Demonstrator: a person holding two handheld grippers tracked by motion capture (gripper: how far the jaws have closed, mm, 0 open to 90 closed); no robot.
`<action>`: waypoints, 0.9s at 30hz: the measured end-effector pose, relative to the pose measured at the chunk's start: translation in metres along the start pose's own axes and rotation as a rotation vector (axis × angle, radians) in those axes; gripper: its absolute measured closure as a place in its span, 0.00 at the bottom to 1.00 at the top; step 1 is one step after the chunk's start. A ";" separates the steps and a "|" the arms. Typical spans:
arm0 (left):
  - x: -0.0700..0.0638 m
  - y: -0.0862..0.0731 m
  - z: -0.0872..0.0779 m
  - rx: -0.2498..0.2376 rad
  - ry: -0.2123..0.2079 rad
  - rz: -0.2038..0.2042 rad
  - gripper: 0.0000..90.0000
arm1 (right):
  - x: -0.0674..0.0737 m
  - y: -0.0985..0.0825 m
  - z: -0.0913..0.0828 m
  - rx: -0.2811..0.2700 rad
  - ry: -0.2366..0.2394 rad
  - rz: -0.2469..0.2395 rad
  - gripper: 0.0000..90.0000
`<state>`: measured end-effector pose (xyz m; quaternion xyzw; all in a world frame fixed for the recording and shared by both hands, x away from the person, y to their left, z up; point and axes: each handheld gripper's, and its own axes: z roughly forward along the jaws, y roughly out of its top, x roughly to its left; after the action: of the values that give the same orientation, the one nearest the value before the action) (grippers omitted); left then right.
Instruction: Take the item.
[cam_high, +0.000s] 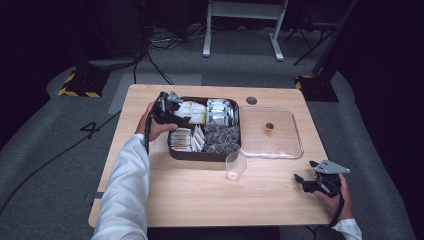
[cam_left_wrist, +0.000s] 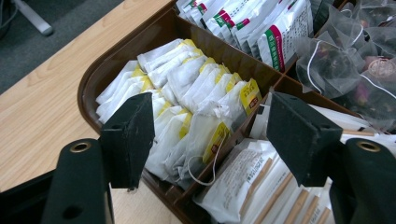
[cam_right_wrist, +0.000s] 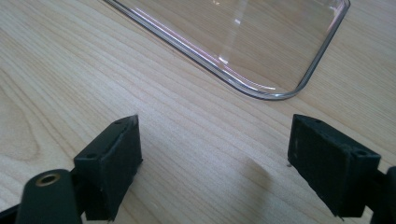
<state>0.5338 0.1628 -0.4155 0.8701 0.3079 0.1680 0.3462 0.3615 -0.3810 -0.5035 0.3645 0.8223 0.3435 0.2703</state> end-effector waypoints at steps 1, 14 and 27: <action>0.001 0.001 0.002 0.005 -0.008 -0.006 0.37 | 0.000 0.000 0.000 0.000 0.000 0.000 0.20; 0.009 0.003 0.031 0.070 0.038 -0.032 0.51 | 0.000 0.000 0.000 -0.001 -0.002 -0.002 0.20; 0.015 -0.005 0.039 0.074 0.022 -0.049 0.63 | 0.000 0.000 0.000 -0.002 -0.004 -0.003 0.20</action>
<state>0.5628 0.1566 -0.4454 0.8726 0.3388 0.1575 0.3145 0.3611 -0.3807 -0.5036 0.3635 0.8220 0.3431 0.2729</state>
